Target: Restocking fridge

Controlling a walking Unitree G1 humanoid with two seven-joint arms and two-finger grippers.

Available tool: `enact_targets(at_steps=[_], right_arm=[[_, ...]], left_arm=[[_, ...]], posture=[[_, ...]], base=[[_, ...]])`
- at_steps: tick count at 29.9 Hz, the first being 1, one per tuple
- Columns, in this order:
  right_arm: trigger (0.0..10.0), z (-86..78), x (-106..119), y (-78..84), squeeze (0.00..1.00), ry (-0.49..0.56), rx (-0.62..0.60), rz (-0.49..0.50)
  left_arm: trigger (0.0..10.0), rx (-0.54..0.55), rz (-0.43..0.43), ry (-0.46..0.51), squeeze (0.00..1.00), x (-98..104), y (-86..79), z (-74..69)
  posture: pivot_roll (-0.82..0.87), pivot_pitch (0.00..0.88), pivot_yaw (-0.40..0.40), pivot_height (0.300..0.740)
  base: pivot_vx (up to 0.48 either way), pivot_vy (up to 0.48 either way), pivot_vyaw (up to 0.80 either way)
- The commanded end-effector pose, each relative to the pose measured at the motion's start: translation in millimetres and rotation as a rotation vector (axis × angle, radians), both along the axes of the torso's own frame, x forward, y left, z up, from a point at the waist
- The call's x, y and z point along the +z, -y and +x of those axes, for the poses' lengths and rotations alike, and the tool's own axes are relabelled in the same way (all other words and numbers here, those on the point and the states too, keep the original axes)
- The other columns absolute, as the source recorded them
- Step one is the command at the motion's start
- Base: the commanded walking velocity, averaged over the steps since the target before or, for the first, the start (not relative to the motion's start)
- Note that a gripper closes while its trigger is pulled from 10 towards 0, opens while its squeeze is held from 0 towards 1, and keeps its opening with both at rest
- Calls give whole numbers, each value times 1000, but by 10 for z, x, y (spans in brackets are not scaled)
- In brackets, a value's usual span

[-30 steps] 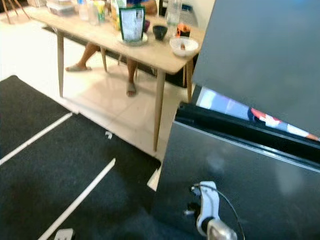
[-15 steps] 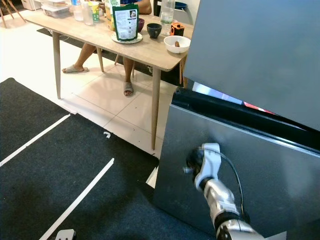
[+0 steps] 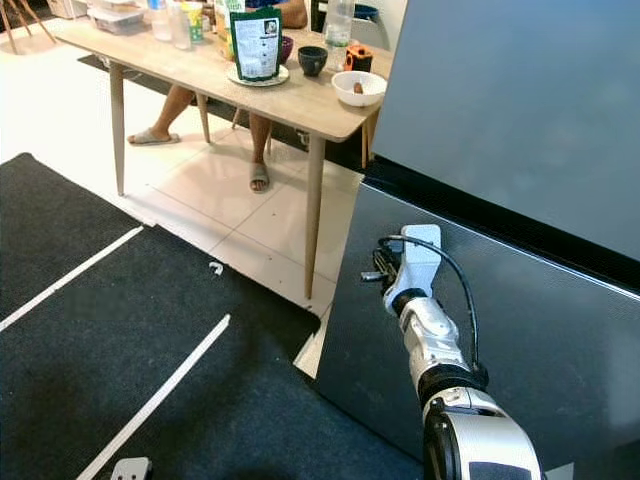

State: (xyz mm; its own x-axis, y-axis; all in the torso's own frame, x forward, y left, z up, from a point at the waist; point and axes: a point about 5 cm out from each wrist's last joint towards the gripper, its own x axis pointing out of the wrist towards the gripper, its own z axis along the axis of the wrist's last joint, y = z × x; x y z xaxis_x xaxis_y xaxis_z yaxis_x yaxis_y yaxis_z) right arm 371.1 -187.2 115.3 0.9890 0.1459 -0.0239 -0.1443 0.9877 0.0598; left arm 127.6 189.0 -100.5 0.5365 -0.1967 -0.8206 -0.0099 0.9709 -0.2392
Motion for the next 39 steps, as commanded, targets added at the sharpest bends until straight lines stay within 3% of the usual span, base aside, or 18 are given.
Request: enact_targets(at_steps=[1, 8, 14, 22, 24, 26, 31, 32, 33, 34, 35, 38, 39], right_arm=[[10000, -54, -102, 46, 0, -31, -21, -23], [10000, -46, -98, 127, 0, -51, -82, -93], [10000, 17, -17, 237, 0, -86, -211, -204], [10000, 3, -57, 156, 0, -81, -162, -193], [10000, -28, -107, 104, 0, -79, -91, -172], [10000, -161, -351, -4, 0, -154, 39, -176], [10000, -380, -684, -55, 0, -274, 127, -215], [10000, -533, -882, -41, 0, -351, 140, -221], [10000, -533, -882, -41, 0, -351, 140, -221], [10000, -749, -1126, 18, 0, -460, 130, -266], [10000, -749, -1126, 18, 0, -460, 130, -266], [10000, -1178, -1503, 139, 0, -659, 116, -259], [10000, -1178, -1503, 139, 0, -659, 116, -259]], left_arm=[[10000, 1, -23, -82, 0, -82, 84, -219], [10000, -5, -22, -85, 0, -85, 87, -229], [10000, 2, -20, -85, 0, -86, 80, -233], [10000, 1, -22, -93, 0, -92, 91, -246], [10000, 2, -22, -94, 0, -92, 94, -246], [10000, 4, -20, -91, 0, -91, 93, -240], [10000, 3, -20, -90, 0, -90, 92, -237], [10000, 3, -19, -90, 0, -89, 91, -236], [10000, 3, -19, -90, 0, -89, 91, -236], [10000, 1, -18, -90, 0, -90, 92, -236], [10000, 1, -18, -90, 0, -90, 92, -236], [10000, 1, -17, -92, 0, -91, 96, -236], [10000, 1, -17, -92, 0, -91, 96, -236]], posture=[[-26, 127, -58, 740], [-32, 130, -56, 740], [-26, 130, -62, 740], [-28, 128, -62, 740], [-28, 127, -64, 740], [-28, 123, -66, 740], [-28, 123, -66, 740], [-29, 122, -66, 740], [-29, 122, -66, 740], [-29, 122, -66, 740], [-29, 122, -66, 740], [-30, 117, -69, 740], [-30, 117, -69, 740]], base=[[0, 0, 0], [0, 0, 0], [0, 0, 0], [0, 0, 0], [0, 0, 0], [0, 0, 0], [0, 0, 0], [0, 0, 0], [0, 0, 0], [0, 0, 0], [0, 0, 0], [0, 0, 0], [0, 0, 0]])
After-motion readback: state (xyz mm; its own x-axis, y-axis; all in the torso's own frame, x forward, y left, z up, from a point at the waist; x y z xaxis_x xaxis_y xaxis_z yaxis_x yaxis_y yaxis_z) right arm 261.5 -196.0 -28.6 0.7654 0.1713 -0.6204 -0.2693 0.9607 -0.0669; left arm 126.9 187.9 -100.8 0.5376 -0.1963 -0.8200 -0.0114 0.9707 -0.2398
